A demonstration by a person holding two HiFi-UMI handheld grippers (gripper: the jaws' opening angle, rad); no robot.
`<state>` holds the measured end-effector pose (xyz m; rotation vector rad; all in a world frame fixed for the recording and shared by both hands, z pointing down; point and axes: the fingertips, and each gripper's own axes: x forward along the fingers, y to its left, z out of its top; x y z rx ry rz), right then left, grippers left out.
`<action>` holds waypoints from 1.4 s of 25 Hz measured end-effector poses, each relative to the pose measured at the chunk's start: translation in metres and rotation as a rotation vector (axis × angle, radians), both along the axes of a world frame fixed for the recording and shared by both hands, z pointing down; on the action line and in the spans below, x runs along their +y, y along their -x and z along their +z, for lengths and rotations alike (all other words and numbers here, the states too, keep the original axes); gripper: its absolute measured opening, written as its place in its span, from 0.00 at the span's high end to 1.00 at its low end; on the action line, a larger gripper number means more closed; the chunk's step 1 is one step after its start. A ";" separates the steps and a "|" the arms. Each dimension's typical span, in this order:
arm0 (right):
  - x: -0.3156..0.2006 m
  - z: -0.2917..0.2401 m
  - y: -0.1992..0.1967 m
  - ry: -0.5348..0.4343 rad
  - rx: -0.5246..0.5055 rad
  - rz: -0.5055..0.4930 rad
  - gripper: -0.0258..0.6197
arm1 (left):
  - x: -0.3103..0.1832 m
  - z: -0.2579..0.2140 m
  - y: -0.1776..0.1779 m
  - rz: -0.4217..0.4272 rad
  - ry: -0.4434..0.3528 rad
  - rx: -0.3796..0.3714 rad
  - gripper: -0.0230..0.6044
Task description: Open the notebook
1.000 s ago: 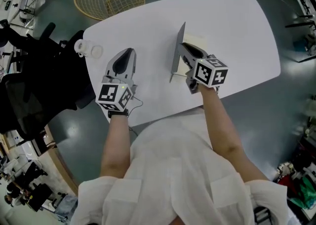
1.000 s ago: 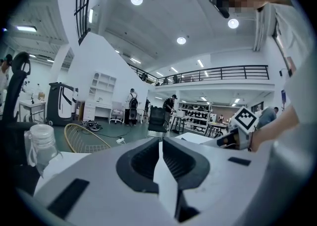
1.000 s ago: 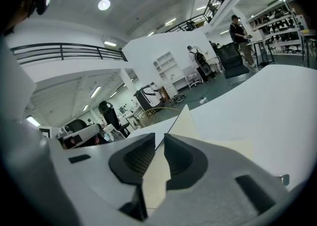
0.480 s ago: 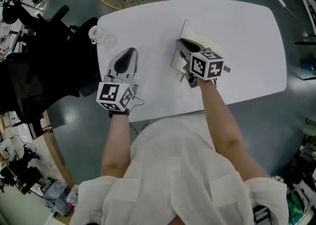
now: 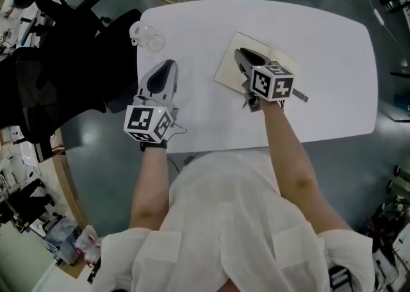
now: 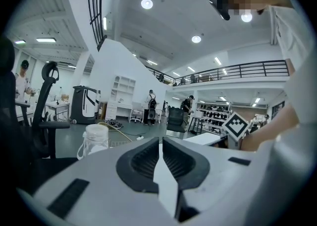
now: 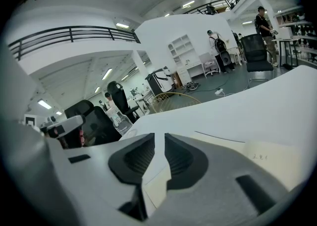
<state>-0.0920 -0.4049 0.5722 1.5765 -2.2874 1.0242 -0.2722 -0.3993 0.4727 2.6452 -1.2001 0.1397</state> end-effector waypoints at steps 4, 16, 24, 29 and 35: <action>-0.003 -0.005 0.002 -0.015 -0.009 0.004 0.86 | -0.002 0.000 0.006 -0.010 -0.003 0.002 0.93; 0.017 -0.051 -0.043 -0.120 -0.004 0.096 0.86 | 0.000 -0.029 -0.020 0.042 -0.046 0.043 0.93; 0.057 -0.093 -0.110 -0.201 0.078 0.199 0.87 | 0.004 -0.064 -0.048 0.101 -0.100 0.066 0.93; 0.086 -0.126 -0.149 -0.280 0.096 0.299 0.89 | 0.006 -0.094 -0.066 0.141 -0.145 0.086 0.93; 0.121 -0.172 -0.179 -0.412 0.195 0.397 0.93 | 0.007 -0.128 -0.073 0.163 -0.211 0.113 0.93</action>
